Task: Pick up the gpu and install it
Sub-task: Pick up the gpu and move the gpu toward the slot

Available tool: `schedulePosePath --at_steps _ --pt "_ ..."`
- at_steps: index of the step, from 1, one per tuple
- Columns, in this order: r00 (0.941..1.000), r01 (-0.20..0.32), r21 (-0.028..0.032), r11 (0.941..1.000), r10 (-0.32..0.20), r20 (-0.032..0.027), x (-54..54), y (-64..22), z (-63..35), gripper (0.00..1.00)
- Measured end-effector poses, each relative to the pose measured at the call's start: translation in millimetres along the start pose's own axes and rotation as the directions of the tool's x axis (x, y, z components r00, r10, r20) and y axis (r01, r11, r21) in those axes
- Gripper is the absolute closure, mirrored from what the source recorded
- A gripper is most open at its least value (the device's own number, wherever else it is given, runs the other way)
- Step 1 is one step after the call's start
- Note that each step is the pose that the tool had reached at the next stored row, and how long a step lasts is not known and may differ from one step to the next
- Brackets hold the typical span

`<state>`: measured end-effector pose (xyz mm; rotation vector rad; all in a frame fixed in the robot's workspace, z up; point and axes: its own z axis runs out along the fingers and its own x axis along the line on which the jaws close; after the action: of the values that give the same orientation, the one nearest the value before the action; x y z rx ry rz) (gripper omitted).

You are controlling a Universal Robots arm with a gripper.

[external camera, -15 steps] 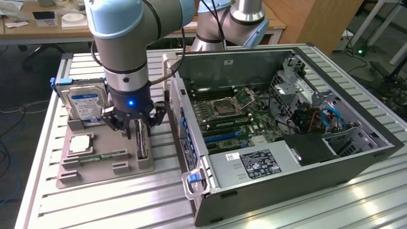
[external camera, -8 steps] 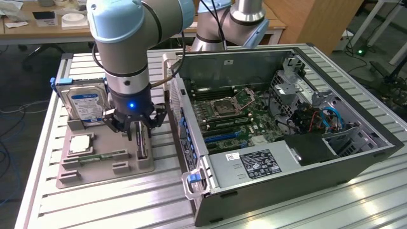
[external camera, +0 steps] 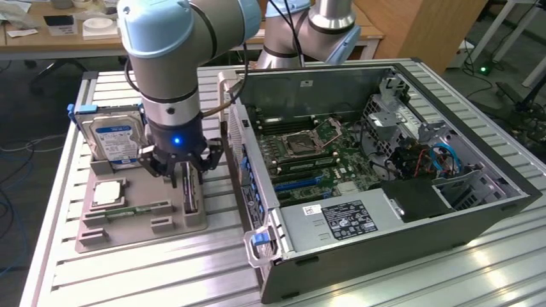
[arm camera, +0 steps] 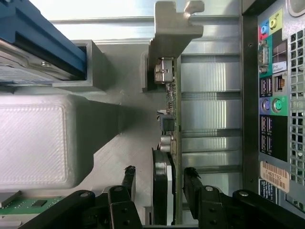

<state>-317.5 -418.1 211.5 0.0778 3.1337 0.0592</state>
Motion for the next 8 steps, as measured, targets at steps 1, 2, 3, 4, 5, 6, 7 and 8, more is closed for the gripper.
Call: schedulePosePath --at_steps 1,2,3,4,5,6,7,8 --pt "1.0000 0.000 0.0003 1.0000 0.000 -0.0002 0.0 0.0 0.2 0.47" --pt "1.0000 0.000 0.0003 1.0000 0.000 -0.0003 0.1 0.0 0.3 0.47" --pt "1.0000 0.000 0.0004 1.0000 0.000 -0.0004 0.1 0.0 0.3 0.47" --pt "1.0000 0.000 0.0003 1.0000 0.000 -0.0002 0.1 0.0 0.4 0.48" --pt "1.0000 0.000 0.0002 1.0000 0.000 -0.0001 0.1 0.0 0.5 0.48" --pt "1.0000 0.000 0.0002 1.0000 0.000 -0.0001 0.0 0.0 0.5 0.55" --pt "1.0000 0.000 0.0002 1.0000 0.000 -0.0001 0.0 0.0 0.5 0.55" --pt "1.0000 0.000 0.0002 1.0000 0.000 -0.0001 0.1 0.0 0.5 0.61"
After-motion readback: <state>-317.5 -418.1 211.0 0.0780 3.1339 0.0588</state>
